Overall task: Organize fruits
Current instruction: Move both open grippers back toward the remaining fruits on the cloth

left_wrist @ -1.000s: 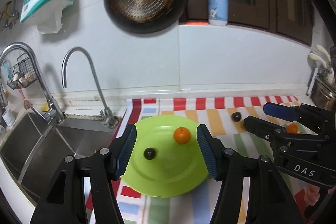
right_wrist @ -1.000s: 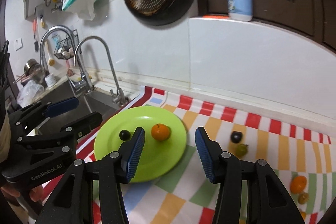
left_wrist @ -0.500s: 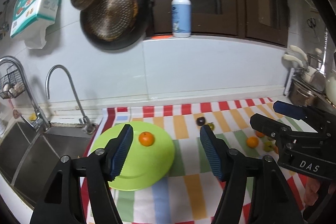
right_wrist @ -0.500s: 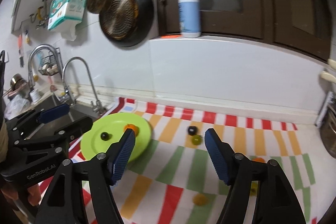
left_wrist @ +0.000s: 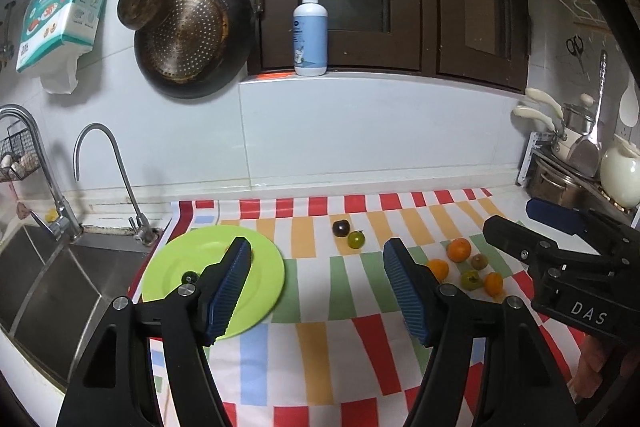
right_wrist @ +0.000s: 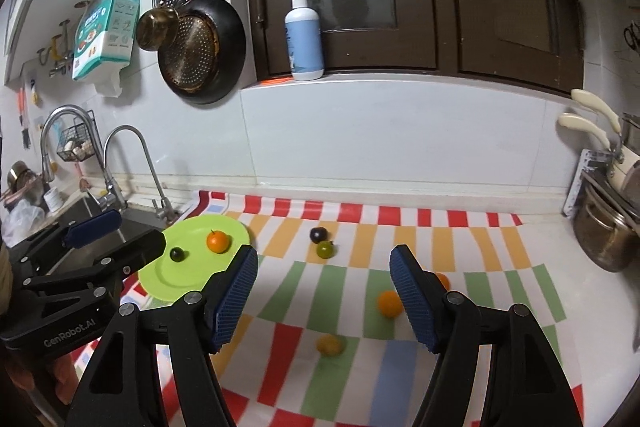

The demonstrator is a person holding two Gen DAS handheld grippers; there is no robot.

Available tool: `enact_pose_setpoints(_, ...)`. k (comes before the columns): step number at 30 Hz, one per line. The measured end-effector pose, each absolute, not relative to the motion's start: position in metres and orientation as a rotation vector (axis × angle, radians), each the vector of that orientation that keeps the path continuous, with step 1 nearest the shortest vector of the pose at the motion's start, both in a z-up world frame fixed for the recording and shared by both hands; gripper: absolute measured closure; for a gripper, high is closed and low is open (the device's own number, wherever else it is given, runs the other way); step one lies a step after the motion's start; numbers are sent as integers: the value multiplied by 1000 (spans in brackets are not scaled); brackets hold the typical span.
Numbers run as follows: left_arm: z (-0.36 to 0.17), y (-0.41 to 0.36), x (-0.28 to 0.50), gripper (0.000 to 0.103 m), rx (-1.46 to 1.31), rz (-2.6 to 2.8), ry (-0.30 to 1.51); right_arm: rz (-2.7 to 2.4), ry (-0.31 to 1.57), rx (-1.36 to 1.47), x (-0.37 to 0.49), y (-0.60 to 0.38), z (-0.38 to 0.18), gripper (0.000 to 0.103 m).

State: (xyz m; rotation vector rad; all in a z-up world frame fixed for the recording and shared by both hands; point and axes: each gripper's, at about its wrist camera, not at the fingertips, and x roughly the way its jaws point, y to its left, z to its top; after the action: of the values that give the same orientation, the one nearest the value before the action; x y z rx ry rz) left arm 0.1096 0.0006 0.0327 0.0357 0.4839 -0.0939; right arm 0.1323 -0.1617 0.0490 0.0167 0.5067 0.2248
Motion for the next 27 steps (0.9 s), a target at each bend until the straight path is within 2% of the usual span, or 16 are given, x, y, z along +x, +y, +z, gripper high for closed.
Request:
enact_pose_setpoints(7, 24, -21, 102, 35, 10, -105, 493, 225, 523, 4, 126, -184, 42, 34)
enact_pose_setpoints(11, 19, -32, 103, 31, 5, -98, 493, 226, 537, 8, 125, -197, 36, 34)
enact_pose_setpoints(27, -24, -68, 132, 31, 46, -126, 584, 158, 636, 44, 144, -237, -8, 34)
